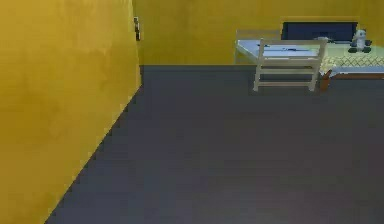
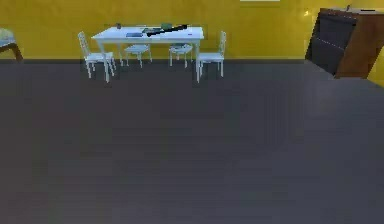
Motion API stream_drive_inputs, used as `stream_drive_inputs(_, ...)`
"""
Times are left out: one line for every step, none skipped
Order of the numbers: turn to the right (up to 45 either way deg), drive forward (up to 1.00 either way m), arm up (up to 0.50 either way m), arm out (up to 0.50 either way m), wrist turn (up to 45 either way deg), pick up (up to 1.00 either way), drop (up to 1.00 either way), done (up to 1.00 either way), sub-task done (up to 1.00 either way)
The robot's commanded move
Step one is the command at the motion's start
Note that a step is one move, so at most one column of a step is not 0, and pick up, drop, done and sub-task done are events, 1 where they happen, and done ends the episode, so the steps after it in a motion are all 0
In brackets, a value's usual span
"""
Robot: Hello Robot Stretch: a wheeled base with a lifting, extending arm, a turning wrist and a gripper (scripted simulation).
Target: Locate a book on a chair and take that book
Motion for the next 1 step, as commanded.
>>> stream_drive_inputs(45.0, 0.0, 0.0, 0.0, 0.0, 0.0, 0.0, 0.0, 0.0)
